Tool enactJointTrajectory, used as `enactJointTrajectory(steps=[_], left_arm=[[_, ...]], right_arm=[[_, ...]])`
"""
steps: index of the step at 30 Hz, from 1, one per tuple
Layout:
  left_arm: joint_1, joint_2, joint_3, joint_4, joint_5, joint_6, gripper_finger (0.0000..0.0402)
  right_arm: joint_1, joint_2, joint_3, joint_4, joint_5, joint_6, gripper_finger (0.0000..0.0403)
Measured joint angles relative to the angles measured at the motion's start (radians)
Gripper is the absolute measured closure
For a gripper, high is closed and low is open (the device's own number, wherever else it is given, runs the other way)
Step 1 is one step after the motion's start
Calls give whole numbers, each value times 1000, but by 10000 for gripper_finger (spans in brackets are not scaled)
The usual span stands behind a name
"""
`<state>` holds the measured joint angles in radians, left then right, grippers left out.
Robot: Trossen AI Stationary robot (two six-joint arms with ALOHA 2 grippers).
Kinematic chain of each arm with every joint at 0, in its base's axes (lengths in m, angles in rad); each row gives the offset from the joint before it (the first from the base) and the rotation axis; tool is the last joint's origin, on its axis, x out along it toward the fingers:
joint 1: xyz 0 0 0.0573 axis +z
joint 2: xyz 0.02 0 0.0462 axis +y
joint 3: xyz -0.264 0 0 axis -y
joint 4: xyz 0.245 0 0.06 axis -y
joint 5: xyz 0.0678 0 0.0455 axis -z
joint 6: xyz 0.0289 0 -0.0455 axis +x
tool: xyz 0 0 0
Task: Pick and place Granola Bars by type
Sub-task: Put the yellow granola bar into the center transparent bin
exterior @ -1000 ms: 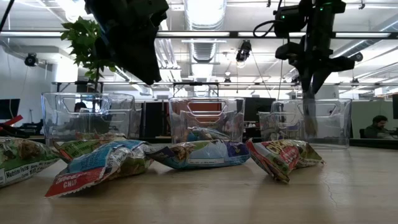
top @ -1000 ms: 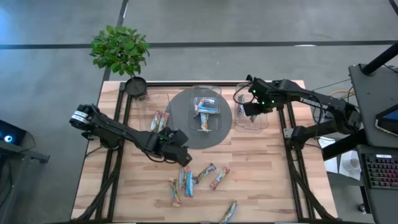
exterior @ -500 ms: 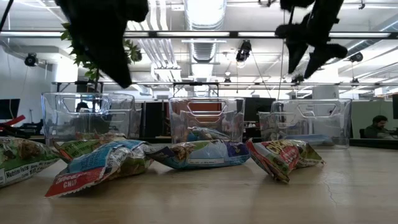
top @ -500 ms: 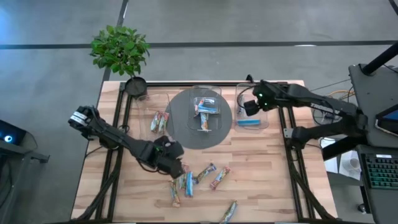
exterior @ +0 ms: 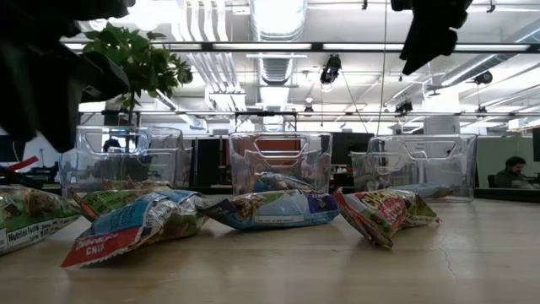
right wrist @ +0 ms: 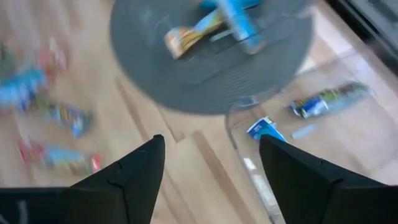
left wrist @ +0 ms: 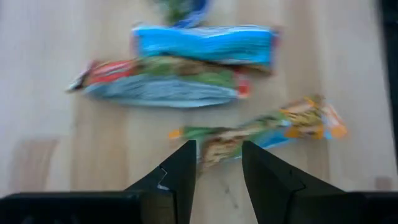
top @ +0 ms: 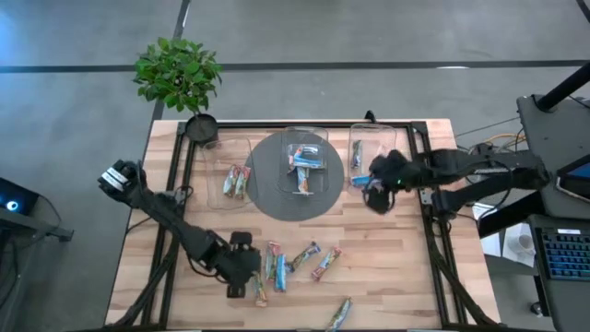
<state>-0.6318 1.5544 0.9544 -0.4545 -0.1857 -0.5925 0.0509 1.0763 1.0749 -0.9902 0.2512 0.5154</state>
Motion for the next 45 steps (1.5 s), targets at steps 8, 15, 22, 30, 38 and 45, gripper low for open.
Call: enactJointTrajectory(steps=[8,15,22,30,38,45], left_arm=[[-16,1,-27,67,0,149,289],[-15,1,-26,89,63,384,289],[15,1,-26,150,42,320,289],[17,1,-49,296,-18,245,289],[5,-27,-125,365,33,158,260],[-24,-29,-120,304,93,318,223]], right_arm=[[135,143,-2,1,13,-48,151],[188,218,-2,1,3,-44,151],[191,242,-2,0,3,-15,151],[191,235,-2,3,3,65,151],[191,235,-2,8,10,73,151],[191,235,-2,9,7,73,151]])
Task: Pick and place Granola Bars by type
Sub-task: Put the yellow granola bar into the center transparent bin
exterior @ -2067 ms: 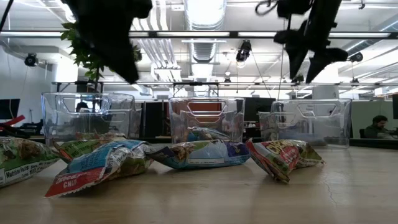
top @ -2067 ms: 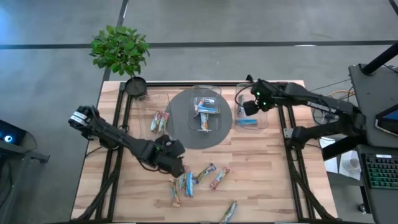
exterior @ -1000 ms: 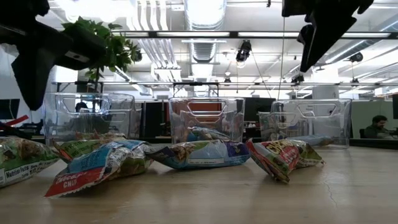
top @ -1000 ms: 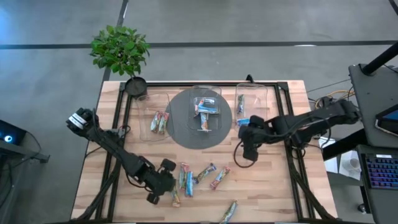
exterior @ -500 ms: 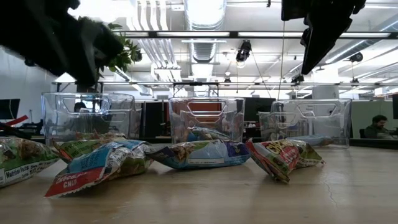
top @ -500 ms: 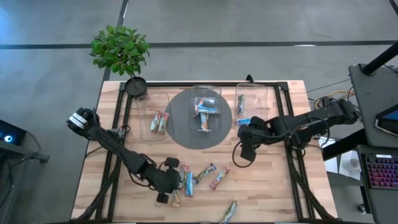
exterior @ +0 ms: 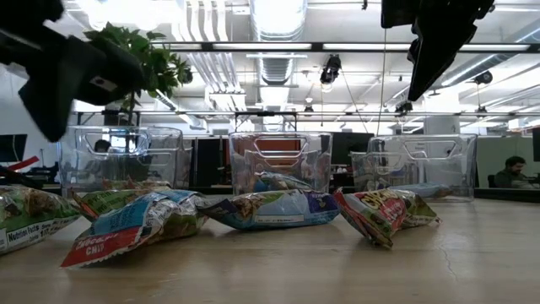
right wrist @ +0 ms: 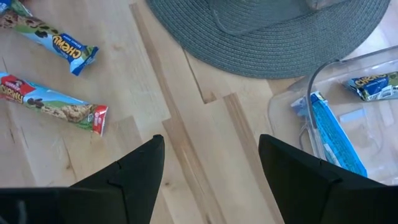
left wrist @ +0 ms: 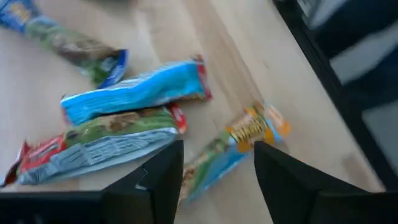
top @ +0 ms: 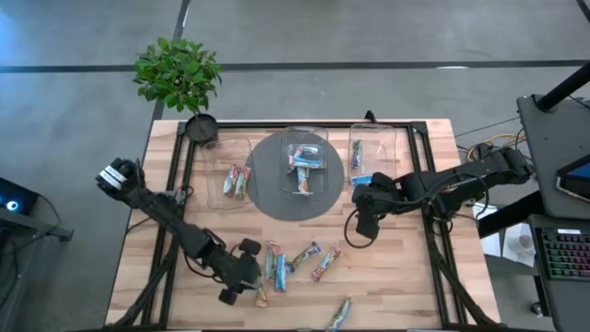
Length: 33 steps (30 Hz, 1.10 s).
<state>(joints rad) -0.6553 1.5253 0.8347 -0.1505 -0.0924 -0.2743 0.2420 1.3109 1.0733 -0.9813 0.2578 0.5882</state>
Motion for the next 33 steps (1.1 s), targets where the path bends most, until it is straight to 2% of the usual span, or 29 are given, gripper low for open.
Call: enactJointTrajectory(steps=[6,10,13,19,28,33], left_arm=[[1,11,-30,6,0,305,223],[19,17,-49,45,-1,404,223],[29,29,-56,77,6,409,223],[41,60,-66,108,84,420,223],[77,102,-108,120,88,434,223],[87,114,-107,119,95,355,223]], right_arm=[[0,0,0,-1,-1,0,152],[0,0,0,-1,-2,18,152],[0,0,0,-2,-4,40,152],[0,0,0,-3,-4,49,152],[0,0,0,-4,0,57,152],[0,0,0,-6,4,61,151]])
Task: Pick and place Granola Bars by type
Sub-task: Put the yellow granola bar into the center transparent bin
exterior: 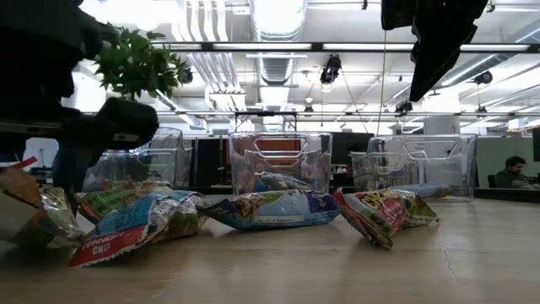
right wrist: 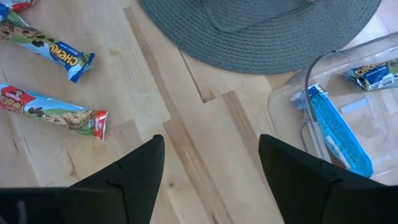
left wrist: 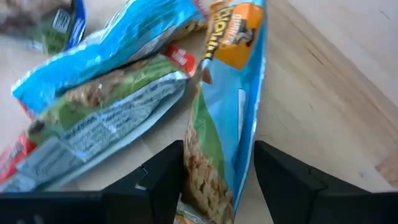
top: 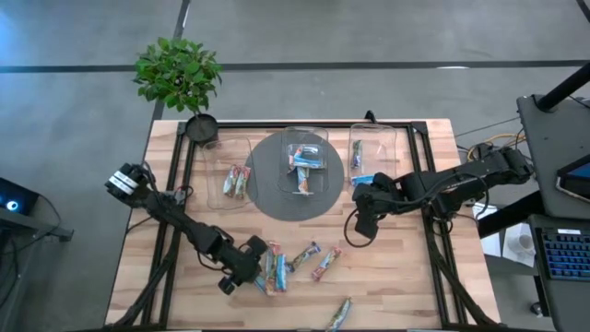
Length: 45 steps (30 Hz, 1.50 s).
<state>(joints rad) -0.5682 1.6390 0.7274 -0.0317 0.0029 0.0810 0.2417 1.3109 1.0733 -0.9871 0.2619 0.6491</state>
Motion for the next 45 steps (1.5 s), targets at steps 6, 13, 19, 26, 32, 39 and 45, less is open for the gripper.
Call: enactJointTrajectory(steps=[6,13,19,26,32,39,45], left_arm=[[0,-3,27,-27,-24,-162,238],[1,-3,61,-30,-56,-238,295],[-1,-6,115,-177,-56,-296,334],[-4,-86,193,-300,-160,-505,339],[33,-154,240,-305,-559,-618,340],[66,-103,380,-456,-954,-403,340],[118,-32,462,-514,-1163,-242,340]], right_arm=[[0,0,0,1,0,0,151],[0,0,0,2,3,-4,152],[0,0,0,4,3,-12,152],[-1,0,0,83,-11,-13,152],[-64,0,-21,345,-210,87,154],[-194,0,-88,744,-404,362,156],[-252,11,-141,844,-435,630,140]])
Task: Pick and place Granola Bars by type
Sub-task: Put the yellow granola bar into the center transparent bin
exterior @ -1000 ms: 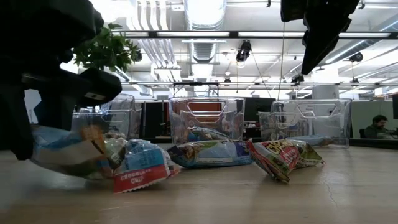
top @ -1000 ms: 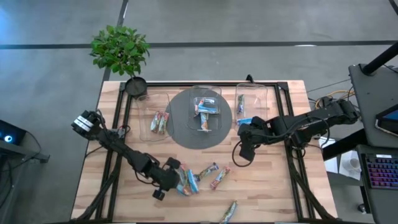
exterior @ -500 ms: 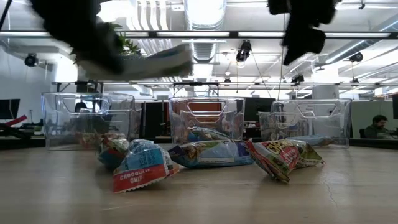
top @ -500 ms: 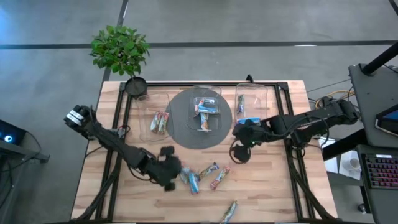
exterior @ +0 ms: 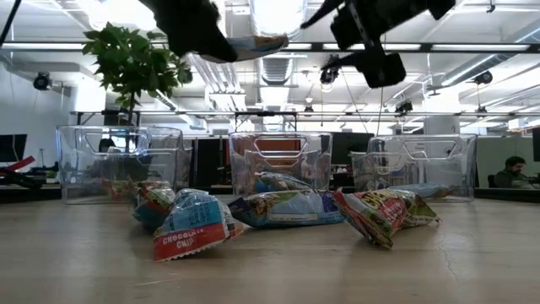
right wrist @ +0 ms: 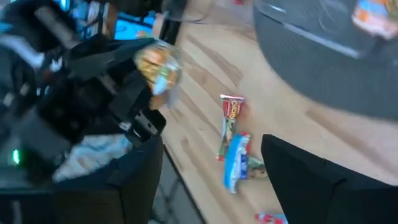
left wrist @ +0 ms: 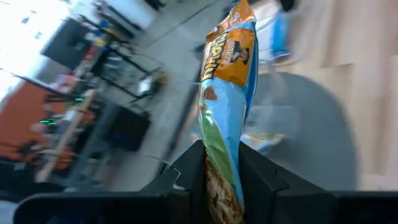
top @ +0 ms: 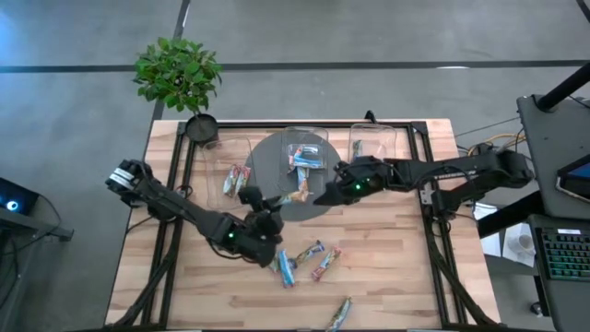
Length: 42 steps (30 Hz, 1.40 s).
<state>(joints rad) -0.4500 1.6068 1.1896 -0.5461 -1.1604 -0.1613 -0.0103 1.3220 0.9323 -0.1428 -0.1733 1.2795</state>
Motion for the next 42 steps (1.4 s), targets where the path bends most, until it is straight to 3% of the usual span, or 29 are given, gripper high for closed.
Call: enactJointTrajectory(steps=[3,9,19,31,42], left_arm=[[24,24,9,-1,-45,27,340],[36,36,2,19,-54,53,340],[40,33,1,189,-33,100,340],[43,33,1,200,-26,105,340],[77,32,0,200,16,56,340]], right_arm=[[-11,19,-5,43,-8,73,135],[-16,37,2,150,102,66,133],[-21,129,7,261,90,80,146],[-21,173,23,335,87,82,158],[-21,173,38,332,86,78,227]])
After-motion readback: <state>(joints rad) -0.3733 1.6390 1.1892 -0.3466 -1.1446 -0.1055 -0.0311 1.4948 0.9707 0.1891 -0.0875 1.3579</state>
